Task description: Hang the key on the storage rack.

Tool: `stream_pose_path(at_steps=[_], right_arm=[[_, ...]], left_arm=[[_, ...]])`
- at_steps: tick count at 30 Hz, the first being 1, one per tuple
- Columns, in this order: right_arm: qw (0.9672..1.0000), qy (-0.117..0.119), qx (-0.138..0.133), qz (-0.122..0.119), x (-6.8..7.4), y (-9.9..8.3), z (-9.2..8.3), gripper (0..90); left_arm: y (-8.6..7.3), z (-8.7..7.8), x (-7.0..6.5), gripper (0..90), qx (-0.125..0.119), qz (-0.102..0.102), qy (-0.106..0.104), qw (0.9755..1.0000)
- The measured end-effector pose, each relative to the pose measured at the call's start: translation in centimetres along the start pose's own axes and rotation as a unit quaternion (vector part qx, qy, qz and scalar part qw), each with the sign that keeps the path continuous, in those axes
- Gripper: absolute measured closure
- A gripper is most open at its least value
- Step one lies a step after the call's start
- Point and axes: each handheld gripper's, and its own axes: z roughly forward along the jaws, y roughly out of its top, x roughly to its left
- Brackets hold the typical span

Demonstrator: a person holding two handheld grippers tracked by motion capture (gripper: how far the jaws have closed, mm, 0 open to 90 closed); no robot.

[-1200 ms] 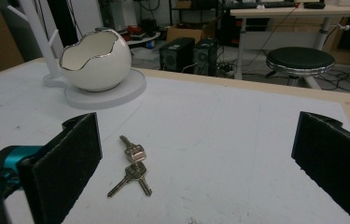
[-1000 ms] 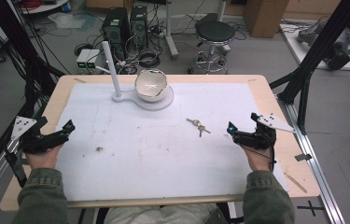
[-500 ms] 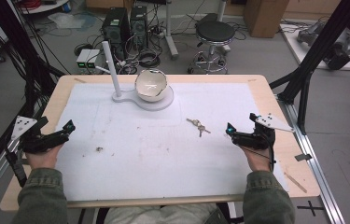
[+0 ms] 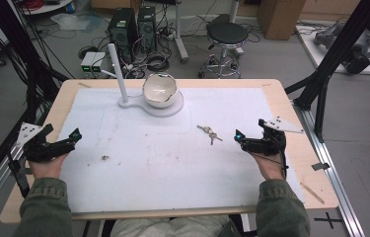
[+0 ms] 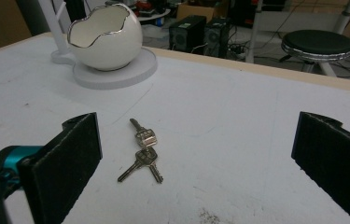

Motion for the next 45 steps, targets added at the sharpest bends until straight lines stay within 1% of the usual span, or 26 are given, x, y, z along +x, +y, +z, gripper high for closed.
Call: stream_pose_path(at_steps=[4,5,7,9,14,18,21,25,27,29,31,32,37,40,41,43,44,45], right_arm=[[0.9999,0.009,0.009,-0.003,0.1,0.6,0.4,0.6],[0.9999,0.011,0.012,0.000,0.2,0.7,0.4,0.6],[0.9996,0.018,0.020,-0.004,0.2,0.9,0.7,0.6],[0.9993,0.020,0.030,-0.010,0.3,1.3,1.1,0.6],[0.9984,0.032,0.044,-0.018,0.7,2.2,1.9,0.6],[0.9973,0.034,0.058,-0.030,1.0,2.9,2.6,0.6],[0.9967,0.037,0.064,-0.033,1.2,3.3,3.1,0.6],[0.9948,0.040,0.082,-0.045,1.4,3.7,4.0,0.6],[0.9946,0.042,0.084,-0.045,1.4,4.0,4.3,0.6],[0.9940,0.043,0.089,-0.046,1.5,4.6,4.9,0.6],[0.9941,0.043,0.087,-0.048,1.6,4.8,5.0,0.5],[0.9933,0.046,0.091,-0.053,1.6,5.2,5.4,0.6],[0.9925,0.048,0.098,-0.055,1.7,5.7,6.0,0.6],[0.9921,0.051,0.101,-0.054,1.6,6.1,6.3,0.6],[0.9911,0.051,0.108,-0.058,1.5,6.3,6.5,0.6],[0.9907,0.051,0.111,-0.060,1.5,6.4,6.5,0.6],[0.9894,0.050,0.121,-0.063,1.4,6.7,6.8,0.6],[0.9890,0.050,0.124,-0.062,1.4,6.8,7.0,0.6]], left_arm=[[0.0,0.1,-0.1,1.7,0.000,0.000,-0.002,1.0000],[0.0,0.1,-0.1,1.7,0.000,0.000,-0.006,1.0000],[-0.1,0.1,-0.1,1.7,-0.002,-0.006,-0.012,0.9999],[-0.1,0.2,-0.1,1.7,-0.002,-0.006,-0.013,0.9999],[-0.2,0.3,-0.1,1.7,-0.001,-0.005,-0.011,0.9999],[-0.2,0.4,0.0,1.7,0.001,-0.004,-0.010,0.9999],[-0.2,0.4,-0.1,1.7,-0.001,-0.004,-0.014,0.9999],[-0.3,0.6,0.0,1.7,0.004,-0.003,-0.015,0.9999],[-0.3,0.7,0.0,1.7,0.004,-0.003,-0.015,0.9999],[-0.4,0.8,-0.1,1.7,0.006,-0.001,-0.014,0.9999],[-0.4,0.9,-0.1,1.7,0.006,0.000,-0.014,0.9999],[-0.4,0.9,0.0,1.7,0.007,0.001,-0.013,0.9999],[-0.4,1.0,0.0,1.7,0.007,0.000,-0.012,0.9999],[-0.4,0.8,-0.1,1.7,0.008,0.004,-0.011,0.9999],[-0.4,0.8,-0.1,1.7,0.008,0.006,-0.010,0.9999],[-0.4,0.8,-0.2,1.7,0.005,0.006,-0.010,0.9999],[-0.4,0.8,-0.2,1.7,0.008,0.006,-0.011,0.9999],[-0.4,0.8,-0.2,1.7,0.008,0.006,-0.011,0.9999]])
